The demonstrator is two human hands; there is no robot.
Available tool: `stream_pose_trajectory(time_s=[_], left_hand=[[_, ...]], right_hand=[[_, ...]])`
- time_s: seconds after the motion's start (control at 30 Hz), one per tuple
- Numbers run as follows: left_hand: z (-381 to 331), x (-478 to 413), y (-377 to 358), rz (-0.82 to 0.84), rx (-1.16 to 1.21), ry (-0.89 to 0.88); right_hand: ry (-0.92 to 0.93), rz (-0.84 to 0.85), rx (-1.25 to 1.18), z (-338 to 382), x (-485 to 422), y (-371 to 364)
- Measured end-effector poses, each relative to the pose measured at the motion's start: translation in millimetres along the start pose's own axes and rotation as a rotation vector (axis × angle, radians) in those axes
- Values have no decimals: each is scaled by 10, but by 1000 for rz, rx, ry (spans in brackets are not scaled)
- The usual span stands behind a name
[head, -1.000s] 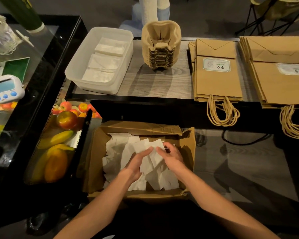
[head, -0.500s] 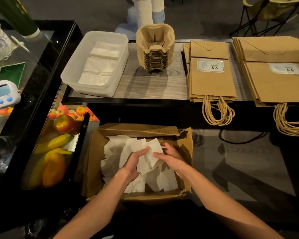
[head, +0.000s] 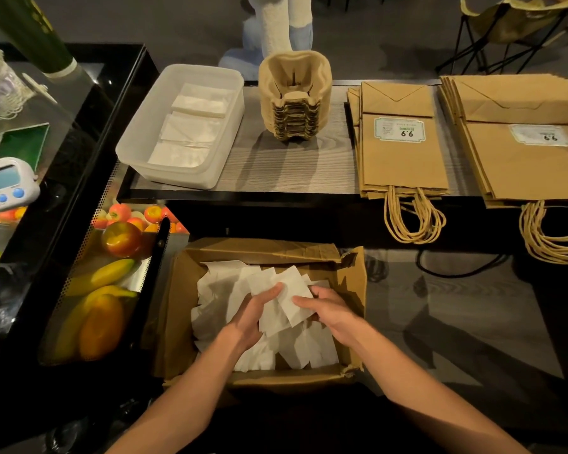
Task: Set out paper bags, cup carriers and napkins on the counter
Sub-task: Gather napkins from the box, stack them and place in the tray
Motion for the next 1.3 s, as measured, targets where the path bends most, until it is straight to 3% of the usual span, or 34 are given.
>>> stream_pose_trajectory(time_s=[0.17,0.3,0.37,0.47,0.67,1.07,1.17,1.3], left_hand=[[28,-46,25,-7,42,-10],[90,-80,-77,7,183,22],[112,-82,-129,-16,311,57],[149,-88,-161,-15,432,96],[118,-84,-120,-55,544,91],[79,-81,-150,-69,483,53],[110,-80,-176,-54,454,82],[156,-47,-190,-59,368,132]], right_hand=[[150,-151,90,245,116,129],[605,-198,503,686,415,-42],[734,-129,717,697,476,-265],[738,-48,934,572,450,-475],[746,-126,908,587,431,-284],[819,-408,610,669,484,-183],[765,-322,656,620,428,-286],[663,-73,897,478,321,-520]])
Point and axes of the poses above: each hand's wrist, its own x-axis away from the middle knuckle, its own y-axis out of the back of the hand, z = x × y, the point moved 9 cm from there along -x, towards the middle knuckle, and after that the axes turned 5 degrees about -x, right-handed, at the moved point
